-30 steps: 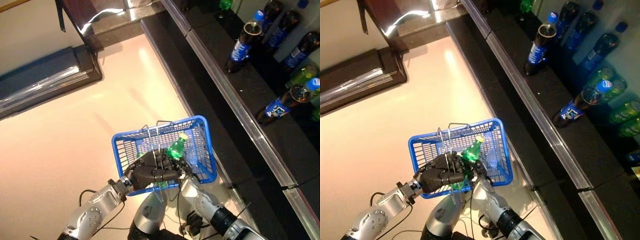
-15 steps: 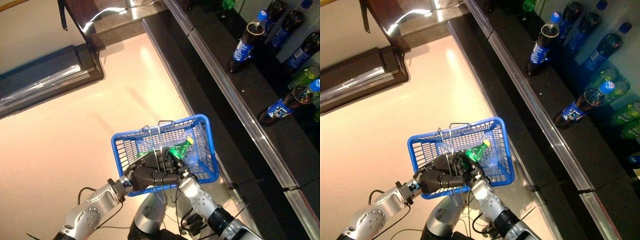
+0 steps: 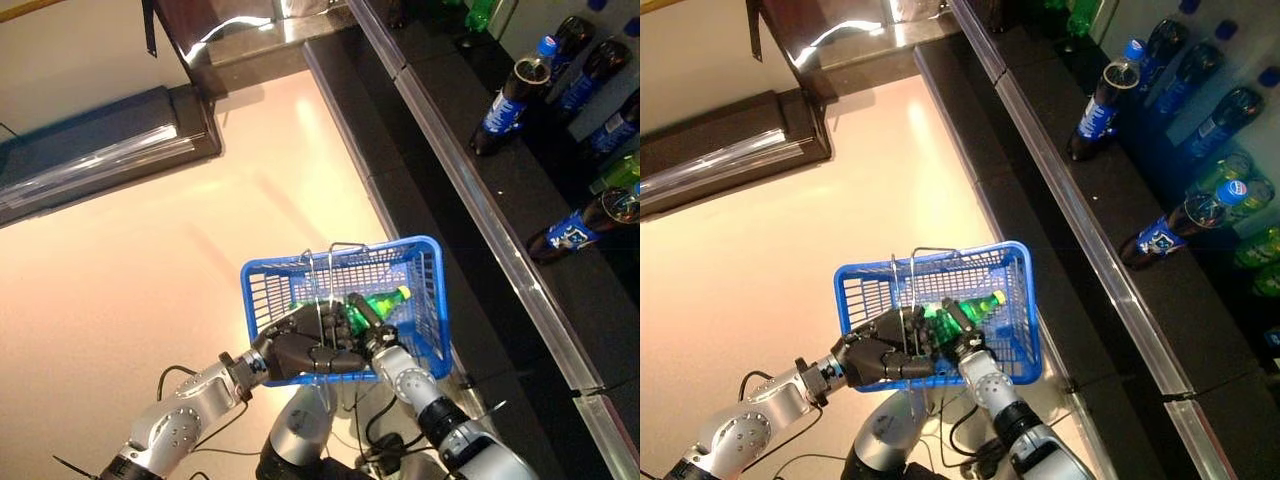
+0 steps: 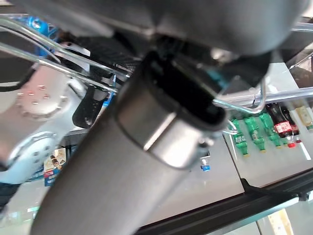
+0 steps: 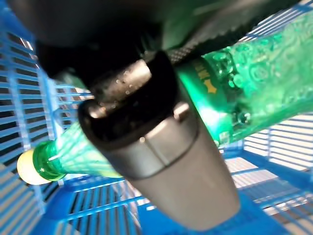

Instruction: Pick up the drink and place into the basket.

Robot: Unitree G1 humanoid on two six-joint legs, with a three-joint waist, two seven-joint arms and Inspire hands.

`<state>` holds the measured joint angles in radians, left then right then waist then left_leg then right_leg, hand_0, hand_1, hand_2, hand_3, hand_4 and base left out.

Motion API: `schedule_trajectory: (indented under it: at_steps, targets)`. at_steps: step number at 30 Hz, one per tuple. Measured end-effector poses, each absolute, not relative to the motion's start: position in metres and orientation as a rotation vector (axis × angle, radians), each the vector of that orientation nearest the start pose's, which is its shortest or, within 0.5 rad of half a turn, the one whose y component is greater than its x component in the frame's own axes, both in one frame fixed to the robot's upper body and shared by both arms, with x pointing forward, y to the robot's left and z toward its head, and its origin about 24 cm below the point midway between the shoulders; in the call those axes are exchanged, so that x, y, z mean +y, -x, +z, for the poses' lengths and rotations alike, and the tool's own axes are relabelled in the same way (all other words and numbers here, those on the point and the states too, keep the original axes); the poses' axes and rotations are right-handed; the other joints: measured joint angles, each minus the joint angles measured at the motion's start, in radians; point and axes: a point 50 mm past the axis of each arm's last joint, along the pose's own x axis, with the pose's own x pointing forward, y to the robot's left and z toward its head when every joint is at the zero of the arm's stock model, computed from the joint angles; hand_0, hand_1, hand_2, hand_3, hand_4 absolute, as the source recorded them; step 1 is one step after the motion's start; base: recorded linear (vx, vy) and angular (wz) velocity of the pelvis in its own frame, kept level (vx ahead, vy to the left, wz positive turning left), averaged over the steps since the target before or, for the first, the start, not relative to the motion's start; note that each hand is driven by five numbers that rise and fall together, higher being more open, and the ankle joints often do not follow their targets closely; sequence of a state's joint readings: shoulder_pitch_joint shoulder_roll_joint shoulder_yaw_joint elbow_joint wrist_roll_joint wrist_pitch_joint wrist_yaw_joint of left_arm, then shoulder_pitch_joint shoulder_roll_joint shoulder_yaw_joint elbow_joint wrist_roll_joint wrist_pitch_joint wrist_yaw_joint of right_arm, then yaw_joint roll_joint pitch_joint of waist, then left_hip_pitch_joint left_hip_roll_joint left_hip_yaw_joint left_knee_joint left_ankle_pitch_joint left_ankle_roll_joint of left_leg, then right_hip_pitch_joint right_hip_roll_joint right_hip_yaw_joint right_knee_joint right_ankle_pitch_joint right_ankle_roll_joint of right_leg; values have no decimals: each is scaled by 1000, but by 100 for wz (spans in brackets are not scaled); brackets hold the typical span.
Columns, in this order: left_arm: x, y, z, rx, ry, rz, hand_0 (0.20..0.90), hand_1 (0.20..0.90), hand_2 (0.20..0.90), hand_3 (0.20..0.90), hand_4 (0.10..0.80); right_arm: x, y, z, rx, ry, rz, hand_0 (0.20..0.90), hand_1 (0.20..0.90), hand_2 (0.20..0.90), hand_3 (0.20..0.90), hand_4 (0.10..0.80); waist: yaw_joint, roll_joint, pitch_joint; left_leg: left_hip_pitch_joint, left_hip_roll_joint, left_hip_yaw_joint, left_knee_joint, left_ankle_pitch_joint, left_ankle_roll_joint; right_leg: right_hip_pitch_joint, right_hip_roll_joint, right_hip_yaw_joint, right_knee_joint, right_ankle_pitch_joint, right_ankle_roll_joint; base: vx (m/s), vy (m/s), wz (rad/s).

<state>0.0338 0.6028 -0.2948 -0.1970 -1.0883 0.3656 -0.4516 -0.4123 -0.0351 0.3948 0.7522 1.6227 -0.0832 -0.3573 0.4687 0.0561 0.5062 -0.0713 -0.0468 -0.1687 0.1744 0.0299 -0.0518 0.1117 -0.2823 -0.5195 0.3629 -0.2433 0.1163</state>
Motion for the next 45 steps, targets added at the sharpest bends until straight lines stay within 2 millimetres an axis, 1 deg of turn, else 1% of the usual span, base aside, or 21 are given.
schedule_trajectory:
  at_steps: [4,5,6,7,10,15,19,22,24,30,36,39,43,45]
  targets:
    - [143,-211,54,374,557,-865,300,300,300,200,100,-83,-291,-39,731,-1237,-346,300,300,300,200,100,8,0,0,6,-1,-6,2,0,0,10,0,-5,1,-4,-5,79,9,4]
    - [143,-211,55,375,553,-868,300,300,300,200,100,-81,-291,-39,734,-1248,-349,476,476,476,406,306,11,0,0,7,-1,-6,2,0,0,10,0,-5,1,-4,-5,87,9,0]
    - [143,-211,55,375,551,-871,300,300,300,200,100,-79,-291,-40,738,-1254,-351,726,726,726,697,597,13,0,0,8,-1,-6,2,0,0,12,0,-5,1,-4,-5,72,2,-1]
    - [143,-211,56,373,551,-872,300,300,300,200,100,-78,-290,-40,741,-1256,-355,900,900,900,900,800,15,0,0,11,-1,-6,1,0,0,15,0,-5,1,-4,-5,78,2,0]
    - [142,-211,56,375,552,-875,300,300,300,200,100,-76,-289,-42,744,-1262,-361,900,900,900,900,800,18,0,0,19,-1,-7,1,-1,1,25,0,-10,0,-5,-4,42,1,4]
    - [142,-211,56,380,553,-877,300,300,300,200,100,-78,-287,-44,732,-1263,-384,900,900,900,900,800,18,0,0,21,-1,-6,2,-1,1,30,0,-13,1,-5,-5,55,2,2]
    - [143,-210,55,395,551,-871,300,300,300,200,100,-76,-287,-40,714,-1275,-370,900,900,900,900,800,14,0,0,35,-1,-5,1,-1,2,44,0,-15,-1,-4,0,68,-4,1]
    - [143,-210,54,402,552,-870,300,300,300,200,100,-71,-285,-32,679,-1310,-329,900,900,900,900,800,13,-10,-5,36,0,-5,1,-1,2,46,1,-16,0,-4,0,56,-13,0]
    - [144,-210,54,406,550,-863,300,300,300,200,100,-68,-283,-31,673,-1321,-326,900,900,900,900,800,10,-17,-9,37,0,-4,2,-1,2,47,1,-16,0,-4,0,60,-21,1]
    - [152,-210,53,407,553,-825,300,300,300,200,100,-71,-272,-31,621,-1345,-335,900,900,900,900,800,5,-31,-16,40,0,-4,3,-2,2,51,1,-16,-1,-4,0,27,-16,0]
    - [160,-206,50,406,568,-783,300,300,300,200,100,-73,-262,-20,542,-1356,-292,900,900,900,900,800,-17,-50,-26,39,1,-2,5,-3,3,52,2,-16,-2,-3,0,0,0,0]
    - [166,-203,48,404,581,-749,300,300,300,200,100,-74,-255,-10,501,-1344,-239,900,900,900,900,800,-31,-57,-30,36,1,-1,8,-4,5,52,3,-16,-5,-2,1,4,-47,-1]
    - [179,-200,47,397,583,-692,300,300,300,200,100,-77,-235,6,449,-1249,-108,900,900,900,900,800,-48,-71,-38,34,8,9,7,-6,5,50,10,-10,-18,6,0,-6,-50,-6]
    - [186,-196,45,393,588,-657,300,300,300,200,100,-81,-229,12,431,-1214,-73,900,900,900,900,800,-68,-83,-45,31,14,29,9,-6,5,50,10,-7,-20,7,0,-16,-35,-4]
